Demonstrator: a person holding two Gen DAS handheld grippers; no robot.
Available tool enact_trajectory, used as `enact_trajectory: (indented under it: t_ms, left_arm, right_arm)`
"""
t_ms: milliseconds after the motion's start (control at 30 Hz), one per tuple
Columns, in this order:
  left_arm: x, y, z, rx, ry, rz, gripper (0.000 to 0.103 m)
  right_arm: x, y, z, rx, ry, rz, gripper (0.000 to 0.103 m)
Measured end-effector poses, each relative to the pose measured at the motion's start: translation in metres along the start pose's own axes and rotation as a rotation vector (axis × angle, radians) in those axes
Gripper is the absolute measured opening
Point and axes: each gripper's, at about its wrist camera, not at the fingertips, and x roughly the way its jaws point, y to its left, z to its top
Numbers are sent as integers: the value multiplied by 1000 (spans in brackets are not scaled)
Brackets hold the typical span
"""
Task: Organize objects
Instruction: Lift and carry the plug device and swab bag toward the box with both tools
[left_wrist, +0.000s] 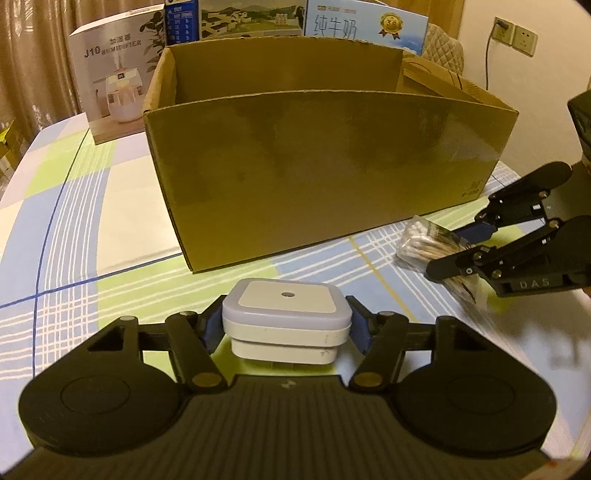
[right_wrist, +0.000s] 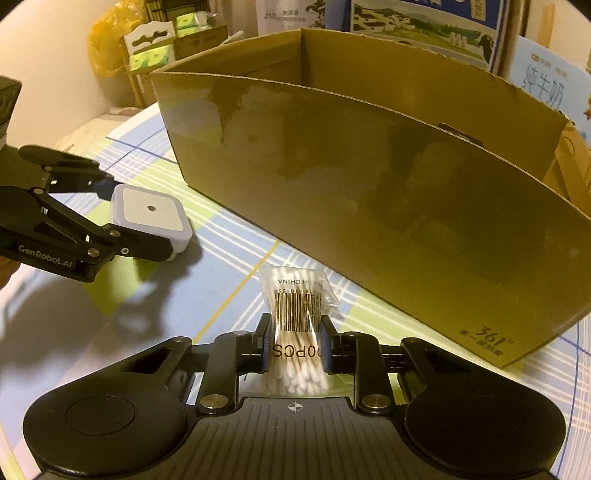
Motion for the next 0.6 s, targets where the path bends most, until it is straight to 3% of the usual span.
enact_trajectory:
  t_ms: [233,467,600]
  left_arm:
    - [-9,-4,-1,-120,-3,9,60]
    - [-30,-21,-1,-206,-16,92,60]
    - [-55,-37,-7,-270,-33,93,60]
  right_arm:
    - [-10,4,-3,55,-30,-7,22]
    - [-40,11,-22,223,-52,-27,22]
    - [-72,19,-35,315,-75,-36,22]
